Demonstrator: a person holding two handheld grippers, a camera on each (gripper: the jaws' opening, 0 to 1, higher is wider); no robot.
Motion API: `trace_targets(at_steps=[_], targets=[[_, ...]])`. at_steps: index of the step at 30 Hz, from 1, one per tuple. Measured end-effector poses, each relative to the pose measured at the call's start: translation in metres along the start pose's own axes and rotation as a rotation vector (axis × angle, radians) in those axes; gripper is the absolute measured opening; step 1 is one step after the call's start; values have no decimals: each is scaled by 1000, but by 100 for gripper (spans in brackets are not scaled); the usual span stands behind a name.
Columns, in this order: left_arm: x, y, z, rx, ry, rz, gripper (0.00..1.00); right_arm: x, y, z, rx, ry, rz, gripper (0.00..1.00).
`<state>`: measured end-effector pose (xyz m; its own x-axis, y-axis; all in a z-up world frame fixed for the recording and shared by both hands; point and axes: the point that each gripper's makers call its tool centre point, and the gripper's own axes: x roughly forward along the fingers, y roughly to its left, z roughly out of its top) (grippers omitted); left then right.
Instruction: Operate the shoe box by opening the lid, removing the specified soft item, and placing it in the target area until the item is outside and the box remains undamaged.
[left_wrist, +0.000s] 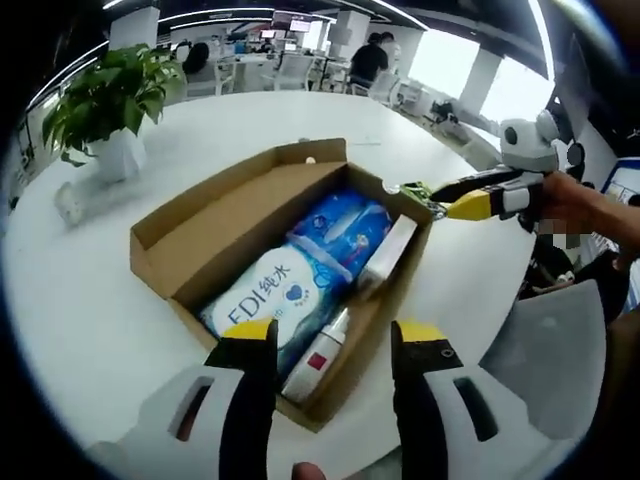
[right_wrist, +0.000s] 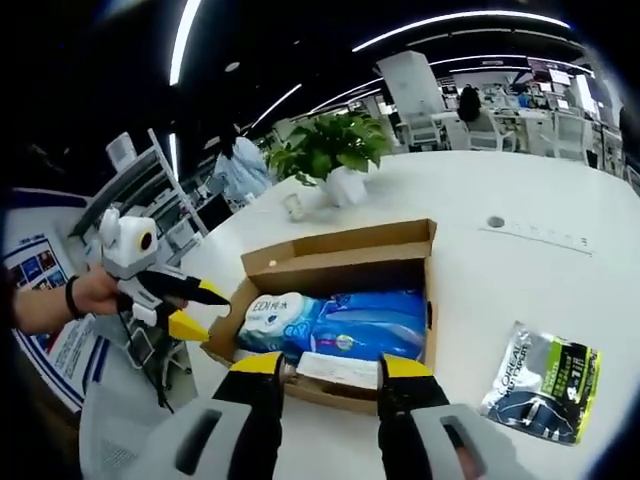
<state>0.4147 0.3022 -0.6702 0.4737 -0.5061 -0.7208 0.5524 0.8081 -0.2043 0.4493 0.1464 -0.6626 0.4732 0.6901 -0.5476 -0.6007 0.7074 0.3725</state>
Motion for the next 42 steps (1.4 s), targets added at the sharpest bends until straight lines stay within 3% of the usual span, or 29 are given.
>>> trace_targets(at_steps=[20, 28, 32, 37, 42], targets=[[21, 34, -2, 172, 84, 30, 48, 56, 26, 6, -338, 178, 83, 39], [27, 45, -8, 223, 124, 40, 48, 78, 38, 4, -437, 236, 120, 42], [29, 47, -12, 274, 151, 44, 49, 88, 44, 1, -516, 276, 146, 45], [34, 49, -15, 346, 178, 41, 48, 104, 48, 4, -522, 283, 165, 46], [41, 51, -16, 424, 211, 39, 49, 115, 54, 0, -622, 325, 202, 51]])
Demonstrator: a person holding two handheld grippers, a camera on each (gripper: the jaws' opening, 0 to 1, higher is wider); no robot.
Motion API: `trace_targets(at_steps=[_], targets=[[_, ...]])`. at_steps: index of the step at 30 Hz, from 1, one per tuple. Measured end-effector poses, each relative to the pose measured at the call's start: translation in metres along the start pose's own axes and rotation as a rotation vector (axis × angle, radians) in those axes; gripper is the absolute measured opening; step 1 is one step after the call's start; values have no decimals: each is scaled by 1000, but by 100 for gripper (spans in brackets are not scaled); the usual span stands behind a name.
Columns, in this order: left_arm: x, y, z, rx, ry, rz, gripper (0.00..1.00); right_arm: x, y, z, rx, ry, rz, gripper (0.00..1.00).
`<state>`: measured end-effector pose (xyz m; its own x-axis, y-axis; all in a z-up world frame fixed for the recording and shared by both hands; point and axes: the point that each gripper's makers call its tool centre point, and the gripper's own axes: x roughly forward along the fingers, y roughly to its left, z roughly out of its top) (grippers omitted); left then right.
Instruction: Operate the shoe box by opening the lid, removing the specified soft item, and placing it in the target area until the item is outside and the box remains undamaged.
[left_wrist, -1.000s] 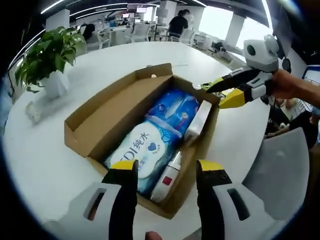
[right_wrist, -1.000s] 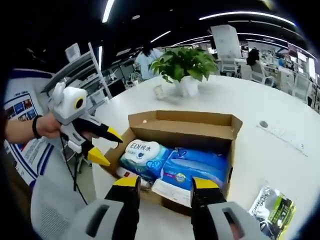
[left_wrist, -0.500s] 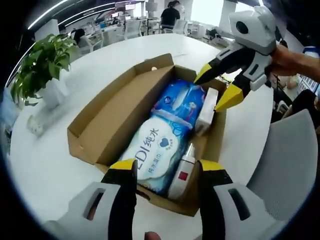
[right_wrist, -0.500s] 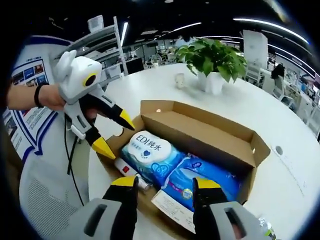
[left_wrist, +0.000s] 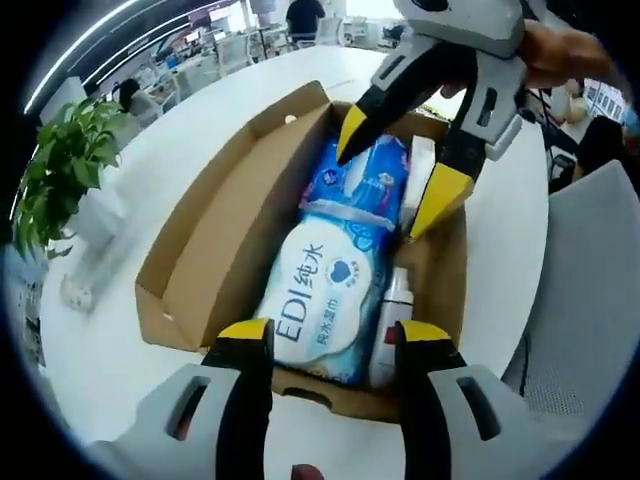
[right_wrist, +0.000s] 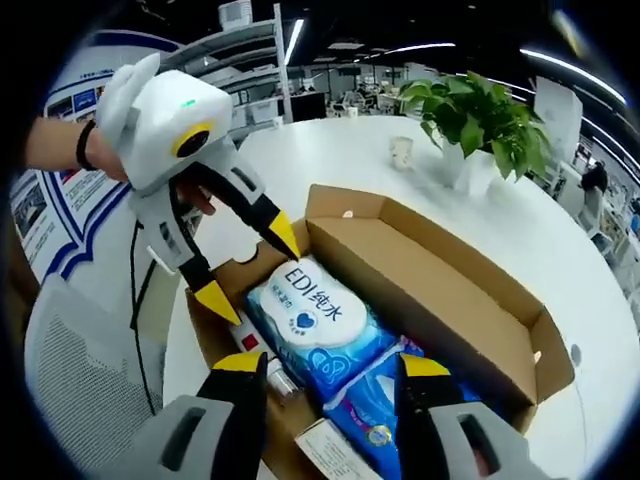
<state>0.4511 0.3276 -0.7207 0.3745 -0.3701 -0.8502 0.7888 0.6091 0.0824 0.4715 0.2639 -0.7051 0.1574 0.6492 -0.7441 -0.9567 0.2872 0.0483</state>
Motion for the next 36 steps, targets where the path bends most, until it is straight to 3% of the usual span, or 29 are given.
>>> trace_targets(at_steps=[15, 24, 36], targets=[[13, 3, -7, 115, 78, -7, 49, 43, 7, 0, -243, 136, 54, 58], [15, 10, -6, 155, 86, 10, 46, 58, 7, -8, -318, 180, 69, 60], [26, 13, -14, 206, 140, 16, 53, 66, 2, -13, -362, 204, 77, 57]])
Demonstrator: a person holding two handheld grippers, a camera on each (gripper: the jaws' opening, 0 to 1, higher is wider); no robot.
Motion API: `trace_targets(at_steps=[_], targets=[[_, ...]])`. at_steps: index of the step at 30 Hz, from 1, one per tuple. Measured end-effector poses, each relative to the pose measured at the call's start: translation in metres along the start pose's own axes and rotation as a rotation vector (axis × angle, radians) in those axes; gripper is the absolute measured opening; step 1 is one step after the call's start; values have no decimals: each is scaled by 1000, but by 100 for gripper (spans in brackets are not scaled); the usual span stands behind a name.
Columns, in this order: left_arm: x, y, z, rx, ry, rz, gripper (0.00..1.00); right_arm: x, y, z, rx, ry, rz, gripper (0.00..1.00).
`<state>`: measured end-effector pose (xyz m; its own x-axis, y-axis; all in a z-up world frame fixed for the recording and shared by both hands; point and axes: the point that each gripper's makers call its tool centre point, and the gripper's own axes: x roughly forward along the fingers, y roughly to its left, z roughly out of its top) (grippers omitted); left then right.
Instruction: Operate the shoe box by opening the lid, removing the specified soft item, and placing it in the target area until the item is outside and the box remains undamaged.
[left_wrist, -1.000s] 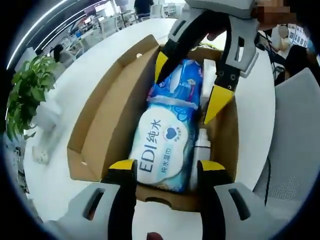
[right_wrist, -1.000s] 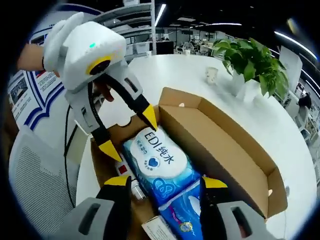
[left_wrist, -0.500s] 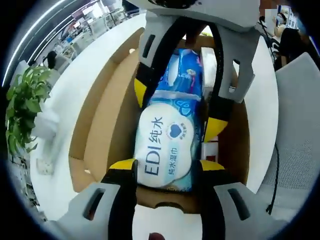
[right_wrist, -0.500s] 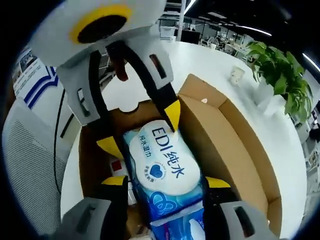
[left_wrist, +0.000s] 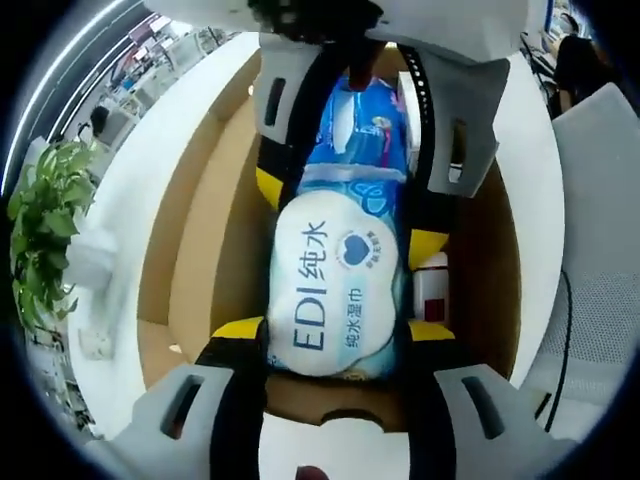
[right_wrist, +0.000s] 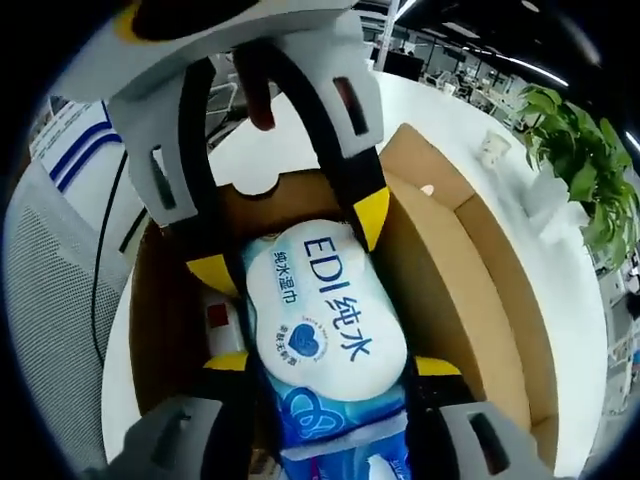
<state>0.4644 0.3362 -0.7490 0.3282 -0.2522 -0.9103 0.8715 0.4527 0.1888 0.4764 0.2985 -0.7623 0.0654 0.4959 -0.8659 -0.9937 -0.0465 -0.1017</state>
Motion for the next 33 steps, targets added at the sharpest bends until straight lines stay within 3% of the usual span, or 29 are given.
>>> trace_targets(at_steps=[5, 10, 16, 22, 24, 25, 33], targets=[[-1, -1, 2, -30, -20, -2, 52, -2, 2, -2, 20, -17, -7, 53], [-2, -12, 3, -3, -22, -22, 52, -6, 13, -6, 4, -25, 9, 52], [-2, -8, 3, -7, -17, -57, 53, -4, 10, -6, -23, -20, 37, 53], [7, -14, 0, 88, 35, -55, 56, 8, 11, -11, -79, 24, 46, 61], [9, -15, 3, 128, 26, -69, 57, 12, 9, -13, -88, 40, 53, 61], [8, -14, 2, 89, 28, -60, 57, 13, 7, -11, -90, 36, 53, 61], [15, -14, 4, 105, 16, -85, 58, 17, 9, -12, -94, 11, 91, 61]])
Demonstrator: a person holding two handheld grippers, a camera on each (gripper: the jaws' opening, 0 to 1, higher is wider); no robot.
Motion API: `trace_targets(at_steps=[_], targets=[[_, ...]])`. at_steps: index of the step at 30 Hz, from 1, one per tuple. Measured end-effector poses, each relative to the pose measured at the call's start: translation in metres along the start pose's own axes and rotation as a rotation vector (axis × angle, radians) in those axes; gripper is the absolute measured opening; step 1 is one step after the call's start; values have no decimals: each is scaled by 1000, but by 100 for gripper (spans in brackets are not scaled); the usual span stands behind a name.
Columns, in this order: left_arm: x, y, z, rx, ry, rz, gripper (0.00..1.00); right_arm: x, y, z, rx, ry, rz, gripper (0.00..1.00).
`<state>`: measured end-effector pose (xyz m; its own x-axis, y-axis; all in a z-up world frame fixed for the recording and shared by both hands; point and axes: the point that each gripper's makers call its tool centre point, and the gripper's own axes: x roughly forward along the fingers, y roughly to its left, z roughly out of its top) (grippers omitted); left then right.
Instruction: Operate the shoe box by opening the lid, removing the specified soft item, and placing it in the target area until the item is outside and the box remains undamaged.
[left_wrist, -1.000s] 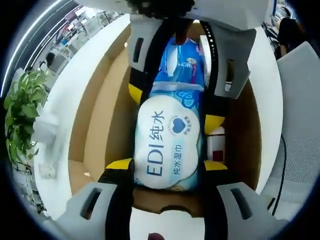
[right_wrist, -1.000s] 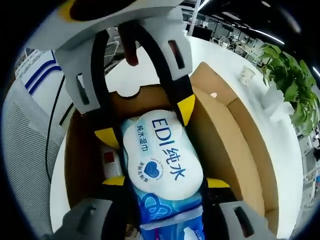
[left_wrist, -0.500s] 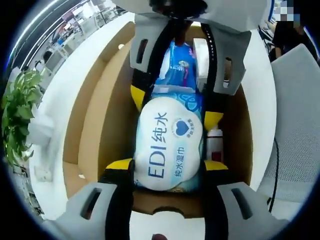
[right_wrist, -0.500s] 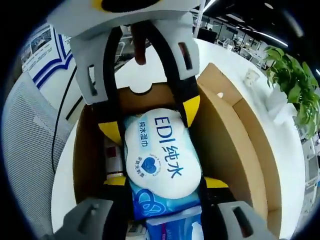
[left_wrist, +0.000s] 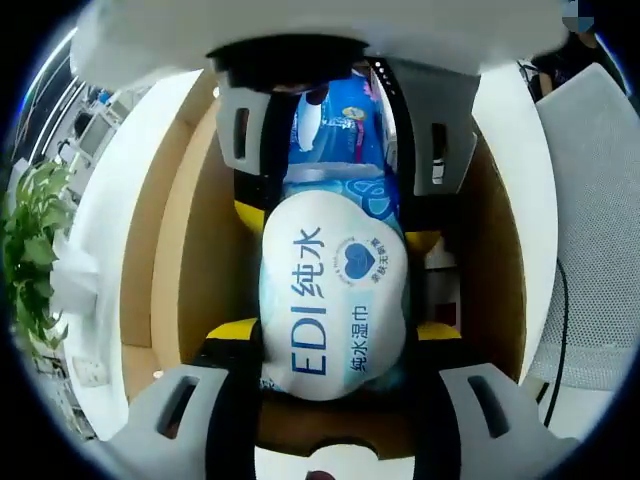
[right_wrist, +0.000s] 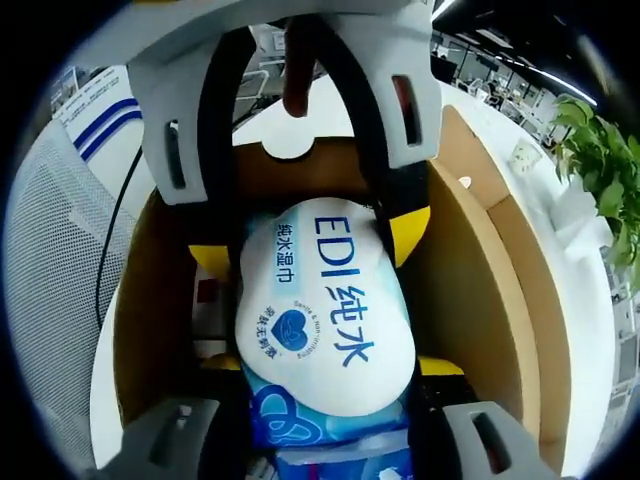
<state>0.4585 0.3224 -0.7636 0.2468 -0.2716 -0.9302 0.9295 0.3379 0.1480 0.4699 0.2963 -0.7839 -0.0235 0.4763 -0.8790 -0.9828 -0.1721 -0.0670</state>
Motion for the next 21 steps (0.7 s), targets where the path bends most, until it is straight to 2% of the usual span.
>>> trace_targets(at_steps=[7, 21], targets=[[4, -1, 3, 59, -17, 2, 59, 1, 3, 0, -12, -16, 12, 61], [11, -2, 6, 95, -50, -73, 58, 2, 5, 0, -16, -29, 23, 58]])
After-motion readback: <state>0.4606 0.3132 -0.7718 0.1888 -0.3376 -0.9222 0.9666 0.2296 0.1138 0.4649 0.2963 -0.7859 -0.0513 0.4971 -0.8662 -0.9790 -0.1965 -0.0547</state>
